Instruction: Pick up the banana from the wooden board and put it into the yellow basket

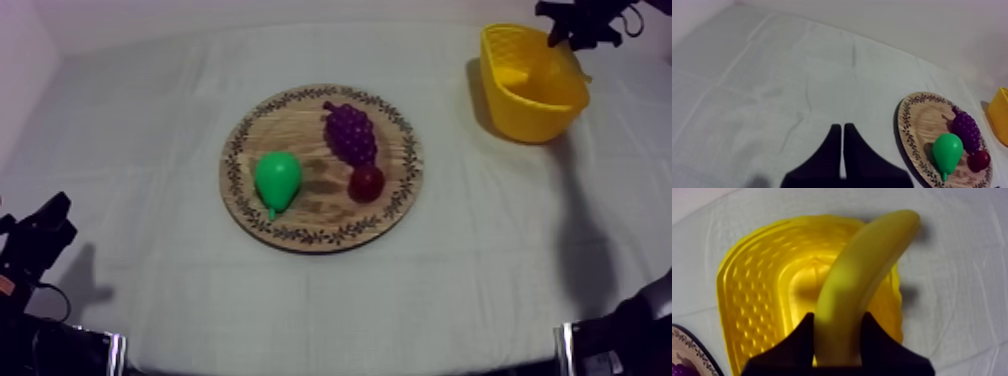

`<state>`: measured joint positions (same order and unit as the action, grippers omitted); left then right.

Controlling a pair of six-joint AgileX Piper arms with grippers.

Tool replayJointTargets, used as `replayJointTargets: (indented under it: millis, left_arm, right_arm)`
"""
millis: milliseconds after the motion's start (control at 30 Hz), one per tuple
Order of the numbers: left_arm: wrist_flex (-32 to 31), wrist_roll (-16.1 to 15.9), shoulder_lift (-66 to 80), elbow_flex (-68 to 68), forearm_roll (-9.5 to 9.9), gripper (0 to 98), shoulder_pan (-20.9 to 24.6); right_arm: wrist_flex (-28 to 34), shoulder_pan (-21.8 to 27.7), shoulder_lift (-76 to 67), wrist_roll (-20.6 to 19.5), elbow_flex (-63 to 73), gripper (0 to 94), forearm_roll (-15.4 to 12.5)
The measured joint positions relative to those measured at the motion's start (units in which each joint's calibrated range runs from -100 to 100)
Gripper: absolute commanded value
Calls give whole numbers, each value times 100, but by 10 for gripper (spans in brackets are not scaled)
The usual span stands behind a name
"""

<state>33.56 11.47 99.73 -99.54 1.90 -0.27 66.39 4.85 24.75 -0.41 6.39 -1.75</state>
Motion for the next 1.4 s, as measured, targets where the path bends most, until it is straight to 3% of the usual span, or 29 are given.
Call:
replayJointTargets:
  millis: [500,900,1000,1167,1400]
  left_arm:
    - [0,3,0,0,0,1,0]
    - [0,3,0,0,0,1,0]
    - [0,3,0,0,0,1,0]
    - [0,3,0,0,0,1,0]
    - [0,1,0,0,0,1,0]
  right_arm:
    - [-47,-242,190,41,-187,153,42]
    - [-325,-451,15,-78,-706,545,176]
    - [-342,-434,-93,-68,-812,600,122]
    - [-336,-316,-466,41,-1088,608,49]
    - [-521,-198,-1530,204,-1960,532,-3]
